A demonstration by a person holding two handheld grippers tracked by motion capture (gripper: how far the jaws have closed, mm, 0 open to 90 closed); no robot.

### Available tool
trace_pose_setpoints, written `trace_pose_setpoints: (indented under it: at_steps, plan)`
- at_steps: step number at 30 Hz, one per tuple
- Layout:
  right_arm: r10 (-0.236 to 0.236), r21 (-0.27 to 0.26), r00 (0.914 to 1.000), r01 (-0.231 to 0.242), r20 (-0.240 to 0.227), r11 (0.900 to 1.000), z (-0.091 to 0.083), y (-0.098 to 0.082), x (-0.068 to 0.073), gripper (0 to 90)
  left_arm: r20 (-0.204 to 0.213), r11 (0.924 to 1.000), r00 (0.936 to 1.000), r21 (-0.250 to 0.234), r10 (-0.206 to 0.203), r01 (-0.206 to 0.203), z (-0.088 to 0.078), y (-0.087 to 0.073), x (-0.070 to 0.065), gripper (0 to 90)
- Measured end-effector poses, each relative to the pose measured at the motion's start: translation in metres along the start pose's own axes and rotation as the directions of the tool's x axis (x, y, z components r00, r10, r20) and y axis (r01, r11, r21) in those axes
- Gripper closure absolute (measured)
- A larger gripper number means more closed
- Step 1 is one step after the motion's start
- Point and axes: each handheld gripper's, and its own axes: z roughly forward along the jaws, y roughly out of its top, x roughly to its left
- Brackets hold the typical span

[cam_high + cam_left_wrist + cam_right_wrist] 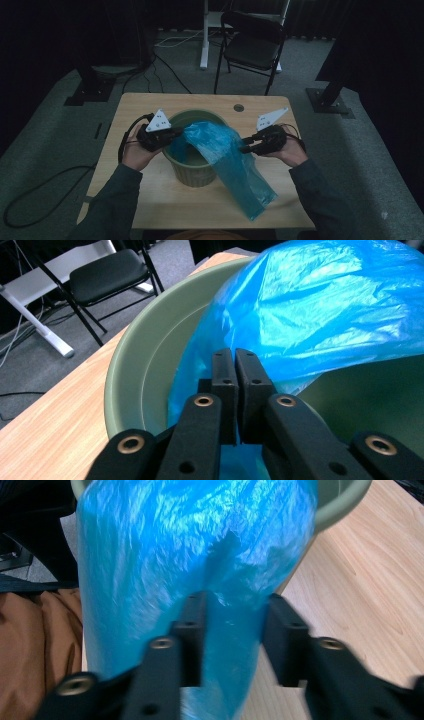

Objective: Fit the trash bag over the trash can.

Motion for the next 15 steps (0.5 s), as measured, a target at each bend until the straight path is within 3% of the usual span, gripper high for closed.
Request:
trace_pose_setpoints:
  at_steps: [2, 6, 15]
  plan:
    - [0.014, -0.022, 0.9992, -0.015, -0.038, 1.000, -0.001, 0.004, -0.002, 82.0, 0.004, 1.0000, 1.0000, -0.008, 0.004, -0.004, -0.002, 0.000, -0.001, 84.3]
    - [0.025, -0.031, 0.9985, -0.026, -0.049, 0.999, -0.005, 0.010, -0.005, 87.7, 0.026, 0.9995, 0.9995, -0.026, 0.016, -0.015, -0.006, 0.002, -0.005, 79.9]
    - [0.052, -0.053, 0.9970, -0.055, -0.056, 0.997, -0.006, 0.032, -0.013, 89.8, 0.081, 0.9959, 0.9936, -0.048, 0.080, -0.076, -0.006, 0.016, -0.024, 70.9]
